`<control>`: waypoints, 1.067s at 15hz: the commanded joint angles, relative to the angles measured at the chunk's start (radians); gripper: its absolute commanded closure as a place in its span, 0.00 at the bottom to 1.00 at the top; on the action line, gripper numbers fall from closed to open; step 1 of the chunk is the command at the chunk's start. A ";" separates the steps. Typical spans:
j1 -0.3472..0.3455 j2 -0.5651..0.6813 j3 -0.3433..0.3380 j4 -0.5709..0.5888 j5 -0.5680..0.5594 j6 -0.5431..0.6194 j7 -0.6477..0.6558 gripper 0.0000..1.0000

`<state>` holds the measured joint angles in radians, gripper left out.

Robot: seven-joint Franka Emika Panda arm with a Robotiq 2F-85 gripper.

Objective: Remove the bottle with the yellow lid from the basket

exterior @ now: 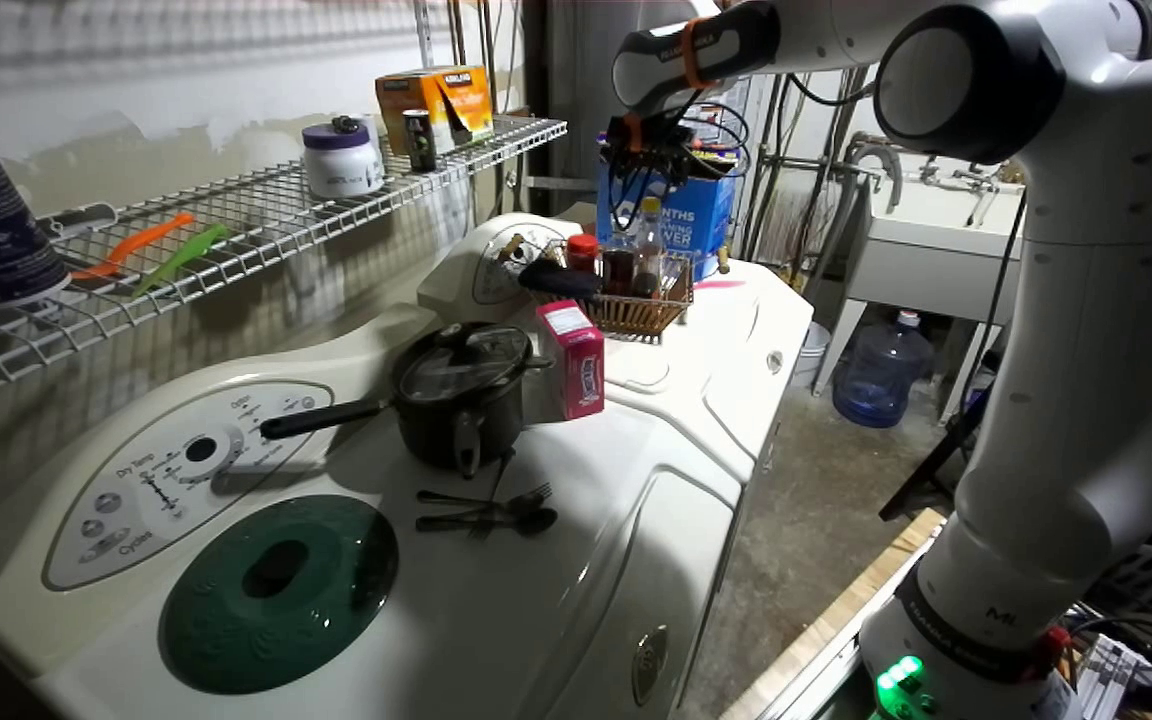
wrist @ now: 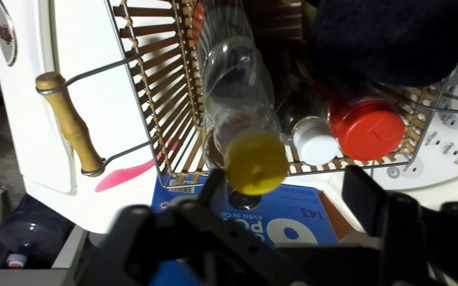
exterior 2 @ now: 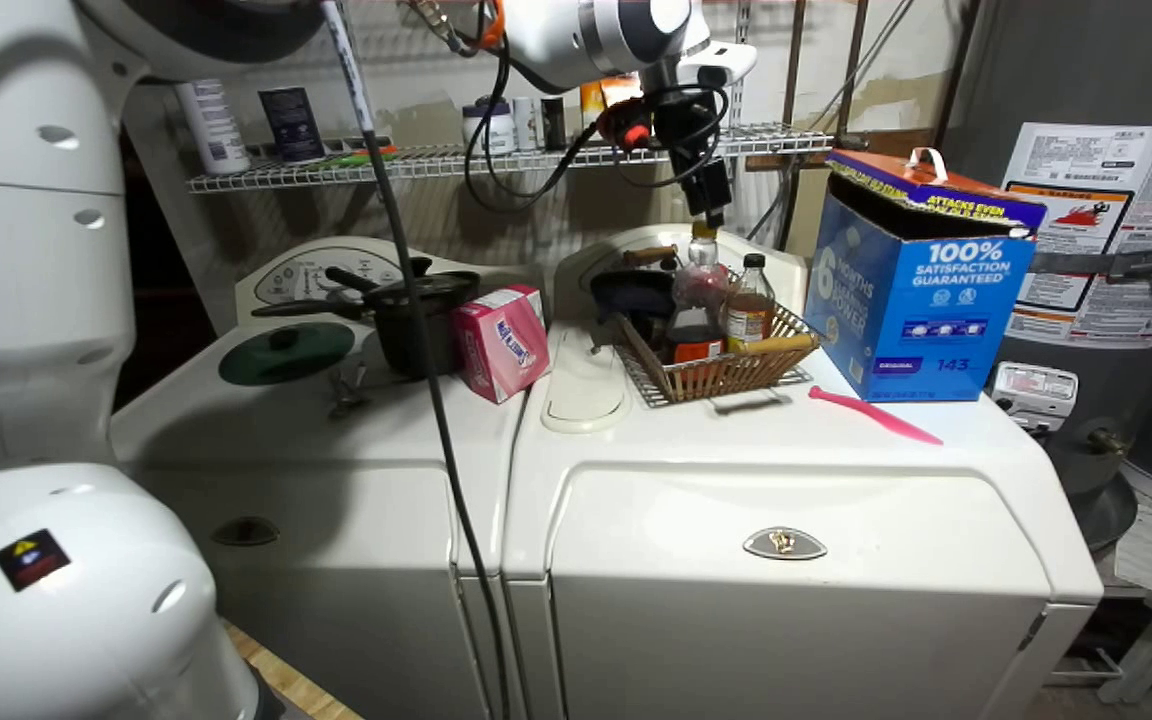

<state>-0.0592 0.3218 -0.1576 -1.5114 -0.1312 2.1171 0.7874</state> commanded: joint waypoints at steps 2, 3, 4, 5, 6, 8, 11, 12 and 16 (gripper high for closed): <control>0.024 0.020 -0.024 0.057 -0.061 -0.114 0.077 0.12; 0.022 0.018 -0.022 0.059 -0.059 -0.131 0.079 0.08; 0.022 0.022 -0.021 0.065 -0.062 -0.146 0.085 0.11; 0.021 0.028 -0.020 0.072 -0.059 -0.164 0.088 0.10; 0.016 0.035 -0.015 0.079 -0.047 -0.166 0.083 0.12; 0.012 0.047 -0.011 0.088 -0.027 -0.159 0.087 0.08; 0.008 0.067 -0.007 0.095 -0.012 -0.132 0.088 0.06; 0.008 0.074 -0.006 0.100 -0.009 -0.134 0.089 0.06; 0.009 0.091 -0.009 0.116 -0.010 -0.140 0.091 0.38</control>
<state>-0.0516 0.3790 -0.1645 -1.4477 -0.1599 1.9889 0.8604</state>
